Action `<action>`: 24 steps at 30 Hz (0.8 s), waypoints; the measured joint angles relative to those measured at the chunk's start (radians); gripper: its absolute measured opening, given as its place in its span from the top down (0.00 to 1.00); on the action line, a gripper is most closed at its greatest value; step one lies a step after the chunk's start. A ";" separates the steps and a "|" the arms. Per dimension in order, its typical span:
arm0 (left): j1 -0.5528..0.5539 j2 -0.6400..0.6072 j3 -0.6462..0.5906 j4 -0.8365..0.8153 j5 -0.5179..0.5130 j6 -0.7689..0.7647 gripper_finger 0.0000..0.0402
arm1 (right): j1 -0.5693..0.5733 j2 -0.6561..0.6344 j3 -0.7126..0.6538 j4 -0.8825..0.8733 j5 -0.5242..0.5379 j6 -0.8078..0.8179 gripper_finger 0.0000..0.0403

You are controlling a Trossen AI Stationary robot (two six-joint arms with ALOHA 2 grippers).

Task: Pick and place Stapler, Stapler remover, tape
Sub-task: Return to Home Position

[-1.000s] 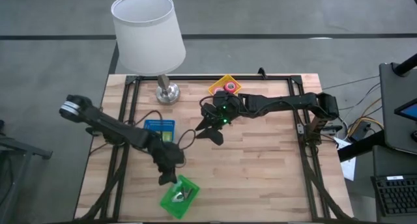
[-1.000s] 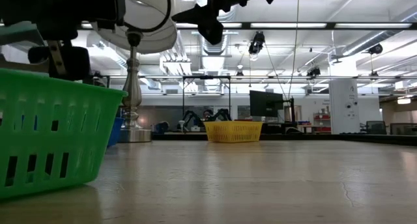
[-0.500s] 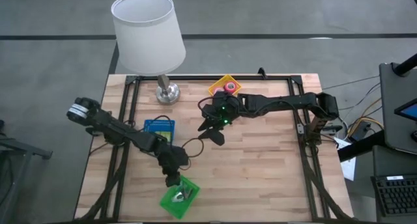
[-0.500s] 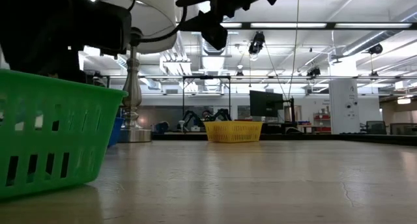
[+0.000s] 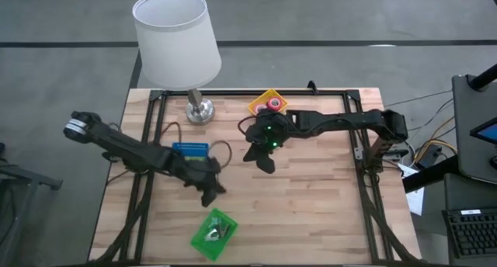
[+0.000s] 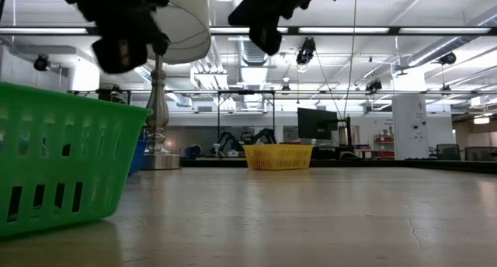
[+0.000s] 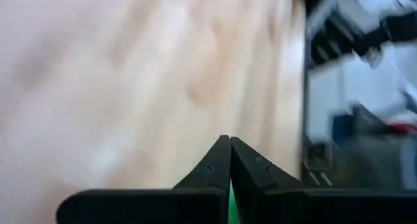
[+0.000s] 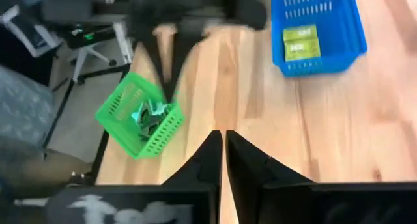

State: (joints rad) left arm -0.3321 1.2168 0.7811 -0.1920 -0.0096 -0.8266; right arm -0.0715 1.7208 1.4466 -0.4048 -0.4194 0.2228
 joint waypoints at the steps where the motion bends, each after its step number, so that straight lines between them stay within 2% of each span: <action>1: -0.003 -0.022 0.000 0.002 -0.059 0.040 0.98 | 0.000 -0.015 -0.009 0.013 -0.001 -0.013 0.96; 4: -0.001 -0.093 0.000 0.007 -0.157 0.144 0.99 | -0.006 -0.083 -0.062 0.088 -0.008 -0.019 0.98; 9: 0.031 -0.223 -0.013 0.036 -0.229 0.243 0.99 | -0.027 -0.234 -0.221 0.262 0.018 0.028 0.98; 12: 0.036 -0.308 -0.017 0.031 -0.267 0.231 0.99 | -0.036 -0.329 -0.291 0.279 0.113 0.037 0.98; 15: 0.039 -0.395 -0.017 -0.017 -0.302 0.254 0.98 | -0.038 -0.410 -0.355 0.277 0.237 -0.035 0.98; 20: 0.038 -0.530 -0.017 -0.097 -0.346 0.385 0.95 | -0.043 -0.531 -0.468 0.293 0.301 -0.035 0.98; 24: 0.039 -0.635 -0.017 -0.201 -0.419 0.460 0.96 | -0.050 -0.600 -0.561 0.252 0.418 -0.017 0.98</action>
State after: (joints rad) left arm -0.2932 0.5814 0.7643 -0.3931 -0.4290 -0.3668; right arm -0.1219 1.1208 0.8857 -0.1531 -0.0018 0.2056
